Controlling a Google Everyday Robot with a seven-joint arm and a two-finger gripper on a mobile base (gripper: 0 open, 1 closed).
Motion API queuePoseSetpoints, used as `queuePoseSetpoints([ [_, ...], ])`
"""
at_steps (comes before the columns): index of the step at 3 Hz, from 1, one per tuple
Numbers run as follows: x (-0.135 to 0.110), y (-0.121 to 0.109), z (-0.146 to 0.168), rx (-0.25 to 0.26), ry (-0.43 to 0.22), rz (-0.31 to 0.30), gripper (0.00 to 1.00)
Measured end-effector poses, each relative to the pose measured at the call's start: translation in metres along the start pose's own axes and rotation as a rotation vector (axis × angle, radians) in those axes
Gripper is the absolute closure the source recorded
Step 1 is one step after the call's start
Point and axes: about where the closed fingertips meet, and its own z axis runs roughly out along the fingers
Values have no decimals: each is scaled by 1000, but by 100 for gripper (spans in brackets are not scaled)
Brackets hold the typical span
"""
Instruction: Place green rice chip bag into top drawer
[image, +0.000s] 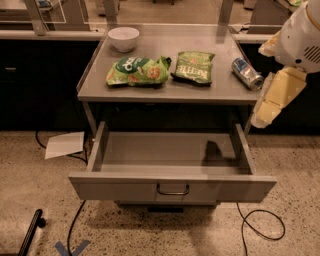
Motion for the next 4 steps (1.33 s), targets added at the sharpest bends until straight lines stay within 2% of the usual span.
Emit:
queuePoseSetpoints([
  [1, -23, -47, 28, -5, -57, 37, 0],
  [2, -54, -86, 55, 1, -83, 38, 0],
  [3, -89, -116, 79, -7, -95, 36, 0],
  [4, -130, -127, 106, -54, -95, -13, 0],
])
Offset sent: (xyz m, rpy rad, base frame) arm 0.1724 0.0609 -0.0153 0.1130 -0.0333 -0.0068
